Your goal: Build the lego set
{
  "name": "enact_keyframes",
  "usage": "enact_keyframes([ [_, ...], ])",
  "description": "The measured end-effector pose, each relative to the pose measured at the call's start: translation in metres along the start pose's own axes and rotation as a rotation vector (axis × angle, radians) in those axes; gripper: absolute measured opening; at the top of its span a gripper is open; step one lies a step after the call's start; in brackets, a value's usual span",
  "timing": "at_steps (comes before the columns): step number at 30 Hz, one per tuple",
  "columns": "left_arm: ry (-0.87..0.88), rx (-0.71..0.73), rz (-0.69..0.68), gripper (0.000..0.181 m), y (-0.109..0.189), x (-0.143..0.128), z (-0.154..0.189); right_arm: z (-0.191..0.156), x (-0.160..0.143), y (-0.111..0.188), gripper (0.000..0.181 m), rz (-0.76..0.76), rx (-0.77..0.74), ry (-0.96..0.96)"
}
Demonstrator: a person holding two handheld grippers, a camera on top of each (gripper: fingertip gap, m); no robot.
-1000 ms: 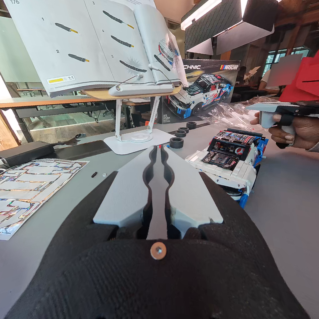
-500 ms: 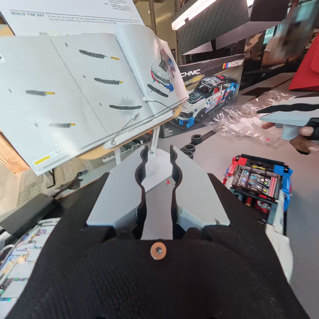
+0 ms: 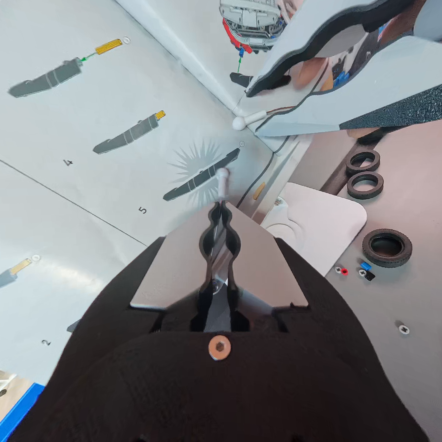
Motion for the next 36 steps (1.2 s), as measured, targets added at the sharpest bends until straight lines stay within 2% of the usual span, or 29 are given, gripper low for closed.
enact_keyframes([
  [3, 0.075, 0.137, 0.093, 0.001, 0.015, -0.003, -0.023, 0.0, -0.003, 0.009, 0.011, 0.036, 0.011, -0.064],
  [7, 0.432, 0.13, 0.204, 0.003, 0.033, -0.018, -0.043, 0.001, -0.01, 0.021, 0.0, 0.088, 0.027, -0.257],
  [10, 0.644, 0.169, 0.267, 0.004, 0.048, -0.035, -0.05, 0.019, -0.023, 0.031, 0.0, 0.113, -0.059, -0.385],
  [12, 0.779, 0.138, 0.298, 0.004, 0.053, -0.043, -0.051, 0.018, -0.03, 0.033, 0.0, 0.097, -0.028, -0.39],
  [14, 0.877, 0.133, 0.295, 0.005, 0.057, -0.051, -0.052, 0.013, -0.024, 0.036, 0.0, 0.126, -0.009, -0.327],
  [17, 0.984, 0.156, 0.289, 0.005, 0.064, -0.056, -0.05, 0.0, -0.012, 0.026, 0.02, 0.088, 0.025, -0.151],
  [19, 0.95, 0.281, 0.333, 0.007, 0.079, -0.05, -0.053, -0.002, -0.006, 0.016, 0.019, 0.072, 0.016, -0.086],
  [20, 0.892, 0.345, 0.364, 0.007, 0.089, -0.042, -0.054, -0.002, -0.008, 0.01, 0.01, 0.035, 0.016, -0.072],
  [22, 0.765, 0.345, 0.399, 0.007, 0.096, -0.016, -0.044, 0.001, -0.009, 0.005, 0.004, 0.013, 0.006, -0.083],
  [24, 0.616, 0.209, 0.302, 0.008, 0.077, 0.008, -0.022, 0.003, -0.011, 0.007, 0.0, 0.033, 0.024, -0.207],
  [26, 0.504, 0.117, 0.178, 0.011, 0.048, 0.019, -0.007, 0.01, -0.013, 0.011, 0.0, 0.075, 0.0, -0.347],
  [29, 0.369, 0.128, 0.042, 0.001, 0.013, 0.016, -0.005, 0.032, -0.027, 0.021, 0.0, 0.092, -0.072, -0.559],
  [33, 0.309, 0.054, 0.074, 0.002, -0.003, 0.037, 0.013, 0.049, -0.069, 0.032, 0.002, 0.09, -0.122, -0.861],
  [36, 0.284, 0.048, 0.04, 0.0, -0.016, 0.038, 0.024, 0.046, -0.088, 0.037, 0.003, 0.114, -0.118, -1.039],
])
Point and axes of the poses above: each gripper's, where its closed fingertips meet, y back along the fingers, x out of its top, z = x × y across the jaws, the point moved 5 cm from there along y, back along the fingers, and after that the axes turned 4 degrees about z, right-handed, at the moved point
